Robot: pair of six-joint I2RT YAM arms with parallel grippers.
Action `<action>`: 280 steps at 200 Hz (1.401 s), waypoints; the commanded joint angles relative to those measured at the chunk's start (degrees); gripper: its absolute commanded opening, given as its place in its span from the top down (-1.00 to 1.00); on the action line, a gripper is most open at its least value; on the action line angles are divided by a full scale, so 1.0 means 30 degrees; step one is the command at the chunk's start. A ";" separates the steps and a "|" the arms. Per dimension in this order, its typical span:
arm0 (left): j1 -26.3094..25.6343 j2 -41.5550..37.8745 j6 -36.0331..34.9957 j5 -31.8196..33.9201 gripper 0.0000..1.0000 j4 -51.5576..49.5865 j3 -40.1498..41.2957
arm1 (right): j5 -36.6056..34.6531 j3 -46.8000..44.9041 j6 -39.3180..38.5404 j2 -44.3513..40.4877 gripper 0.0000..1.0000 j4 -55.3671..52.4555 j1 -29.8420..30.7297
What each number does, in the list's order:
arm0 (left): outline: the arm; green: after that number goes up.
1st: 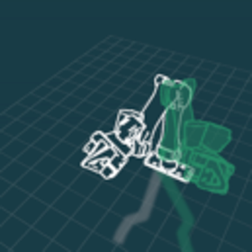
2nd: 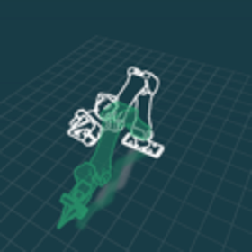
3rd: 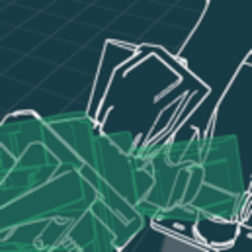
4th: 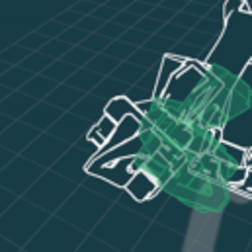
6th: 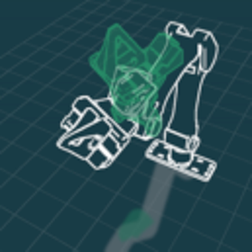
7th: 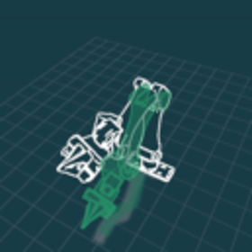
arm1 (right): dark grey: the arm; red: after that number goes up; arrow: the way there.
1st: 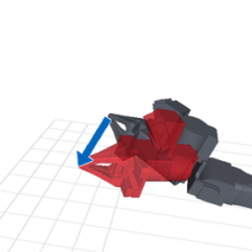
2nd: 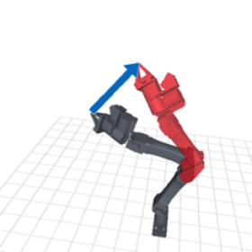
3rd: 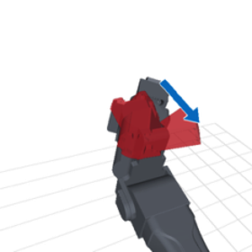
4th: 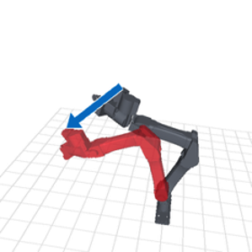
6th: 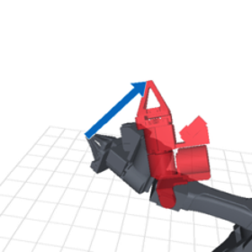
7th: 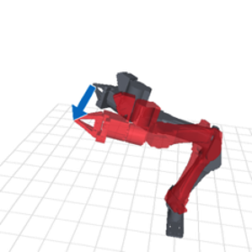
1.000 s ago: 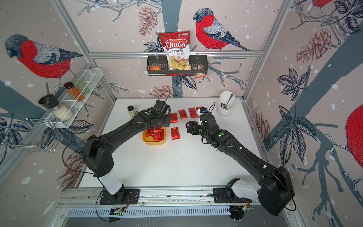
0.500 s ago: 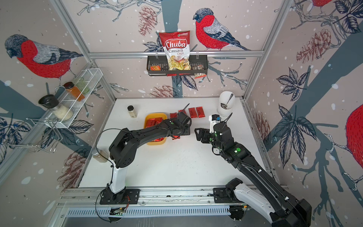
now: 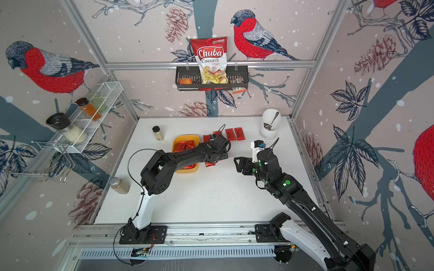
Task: Take the tea bags out of the storage box
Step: Place the tea bag at the center of the board, then pick up the tea bag from the storage box.
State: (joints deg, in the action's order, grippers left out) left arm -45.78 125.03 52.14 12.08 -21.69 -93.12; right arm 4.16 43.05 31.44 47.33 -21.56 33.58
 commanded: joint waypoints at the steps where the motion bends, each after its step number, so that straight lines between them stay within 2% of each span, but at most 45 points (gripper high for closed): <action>1: 0.0025 -0.0197 -0.0191 0.0103 -0.34 0.0546 0.0054 | 0.0048 0.0059 -0.0256 0.0028 -0.61 -0.0077 -0.0091; 18: -0.0004 -0.0325 -0.0735 -0.0172 -0.43 0.0558 -0.0171 | 0.0019 0.0192 -0.0256 0.0129 -0.63 -0.0083 -0.0120; 47: -0.0229 -0.1169 -0.1245 -0.0265 -0.46 0.0535 -0.0220 | -0.0352 0.0895 -0.0372 0.0435 -0.67 -0.0426 -0.0149; 107: -0.0267 -0.5889 -0.3005 0.1141 -0.45 -0.0476 0.0359 | 0.0034 0.2349 0.0144 0.1796 -0.63 0.0372 -0.0122; 131: 0.0817 -0.8081 -0.3817 0.1218 -0.46 -0.1151 0.1710 | 0.0303 0.2716 0.0697 0.2779 -0.55 0.1399 0.0104; 160: 0.2689 -1.1121 -0.4146 0.1075 -0.45 -0.1082 0.4757 | 0.0356 0.3514 0.1331 0.4857 -0.48 0.2738 0.1242; 209: 0.6352 -1.5636 -0.4857 -0.0605 -0.44 -0.0064 1.0131 | -0.0071 0.7034 0.1247 1.0965 -0.34 0.3814 0.4116; 227: 0.7198 -1.5885 -0.5453 -0.1218 -0.43 -0.0148 1.1160 | 0.0223 0.9026 0.1043 1.3346 -0.32 0.3290 0.4710; 246: 0.7291 -1.4912 -0.6349 -0.2011 -0.46 -0.0750 1.1241 | 0.0399 1.0611 0.1047 1.5214 -0.37 0.2762 0.5087; 280: 0.6505 -1.2977 -0.6709 -0.1881 -0.53 -0.0673 1.1579 | 0.0389 1.0326 0.1187 1.5223 -0.51 0.3367 0.4995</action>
State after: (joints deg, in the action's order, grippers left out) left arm -24.64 83.81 34.24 7.25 -23.57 -59.07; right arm 5.23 74.50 34.70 93.73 -12.49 48.95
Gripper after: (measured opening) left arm 0.748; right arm 0.741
